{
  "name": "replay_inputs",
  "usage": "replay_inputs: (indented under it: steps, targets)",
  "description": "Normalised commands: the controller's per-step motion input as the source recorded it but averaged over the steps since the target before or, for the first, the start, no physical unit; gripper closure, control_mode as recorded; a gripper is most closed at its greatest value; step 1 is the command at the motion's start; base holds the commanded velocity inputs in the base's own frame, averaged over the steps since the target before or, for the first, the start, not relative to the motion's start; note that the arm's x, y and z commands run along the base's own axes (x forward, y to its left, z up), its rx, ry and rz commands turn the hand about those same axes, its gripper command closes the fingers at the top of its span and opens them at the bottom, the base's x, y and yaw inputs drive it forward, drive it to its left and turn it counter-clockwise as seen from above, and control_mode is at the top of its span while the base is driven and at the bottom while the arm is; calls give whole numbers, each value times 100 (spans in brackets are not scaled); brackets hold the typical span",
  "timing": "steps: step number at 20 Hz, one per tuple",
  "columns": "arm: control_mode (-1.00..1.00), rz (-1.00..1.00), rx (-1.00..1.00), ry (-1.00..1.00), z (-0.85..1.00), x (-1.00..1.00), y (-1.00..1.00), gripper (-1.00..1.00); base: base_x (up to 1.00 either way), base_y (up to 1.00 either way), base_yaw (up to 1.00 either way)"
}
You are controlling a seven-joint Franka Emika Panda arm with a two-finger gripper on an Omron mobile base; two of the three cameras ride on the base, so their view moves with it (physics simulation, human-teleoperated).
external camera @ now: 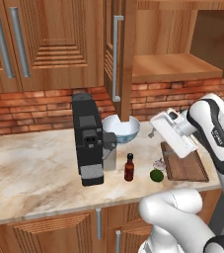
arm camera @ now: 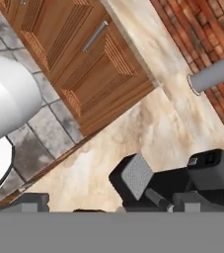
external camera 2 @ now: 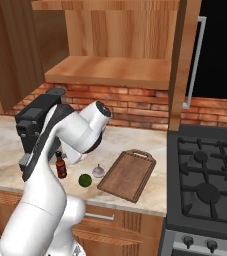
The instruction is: Open the cabinet. Place the bowl and condiment on the counter. Then place the lime and garlic on the cutting board.
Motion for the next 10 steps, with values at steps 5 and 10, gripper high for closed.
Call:
replay_inputs:
  steps: [5, 10]
  targets:
    - [-100, 11, -17, -15, 6, 0, -13, -100, 0, 0, 0]
    - [-100, 11, -18, -18, 2, -1, -10, -100, 0, 0, 0]
